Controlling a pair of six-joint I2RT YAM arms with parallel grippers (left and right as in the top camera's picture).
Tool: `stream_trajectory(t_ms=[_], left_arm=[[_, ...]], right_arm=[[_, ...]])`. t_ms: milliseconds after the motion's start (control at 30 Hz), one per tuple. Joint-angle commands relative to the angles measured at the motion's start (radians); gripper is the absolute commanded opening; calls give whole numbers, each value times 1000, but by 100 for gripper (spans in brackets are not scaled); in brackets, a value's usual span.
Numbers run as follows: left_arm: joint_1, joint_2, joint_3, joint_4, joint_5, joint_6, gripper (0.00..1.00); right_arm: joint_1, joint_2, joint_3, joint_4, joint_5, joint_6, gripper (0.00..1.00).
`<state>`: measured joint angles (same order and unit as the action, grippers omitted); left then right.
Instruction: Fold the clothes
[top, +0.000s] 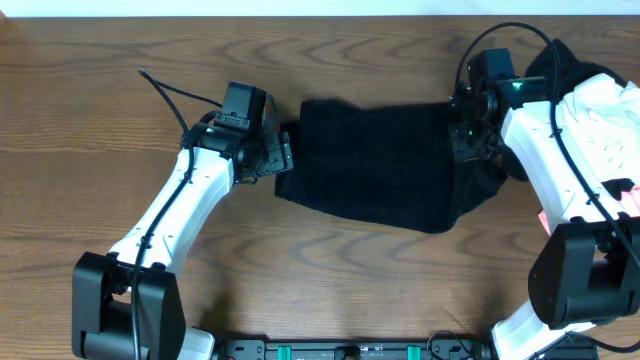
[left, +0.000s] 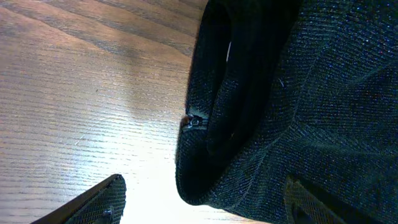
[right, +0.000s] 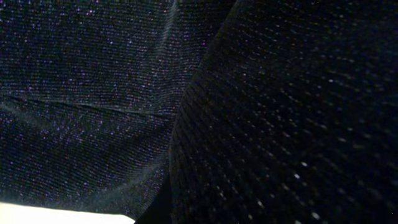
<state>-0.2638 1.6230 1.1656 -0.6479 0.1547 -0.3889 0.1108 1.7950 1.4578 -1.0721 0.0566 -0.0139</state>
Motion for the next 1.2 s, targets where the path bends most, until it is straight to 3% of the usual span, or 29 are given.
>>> stream_trajectory(t_ms=[0, 533, 800, 1167], left_arm=[[-1, -12, -4, -6, 10, 20, 81], [137, -123, -4, -108, -55, 58, 80], [143, -123, -4, -115, -62, 63, 81], [143, -122, -4, -166, -183, 66, 80]], right_arm=[[13, -27, 8, 24, -3, -4, 1], [193, -27, 127, 70, 0, -85, 1], [300, -27, 244, 81, 42, -132, 1], [460, -27, 252, 161, 24, -154, 1]])
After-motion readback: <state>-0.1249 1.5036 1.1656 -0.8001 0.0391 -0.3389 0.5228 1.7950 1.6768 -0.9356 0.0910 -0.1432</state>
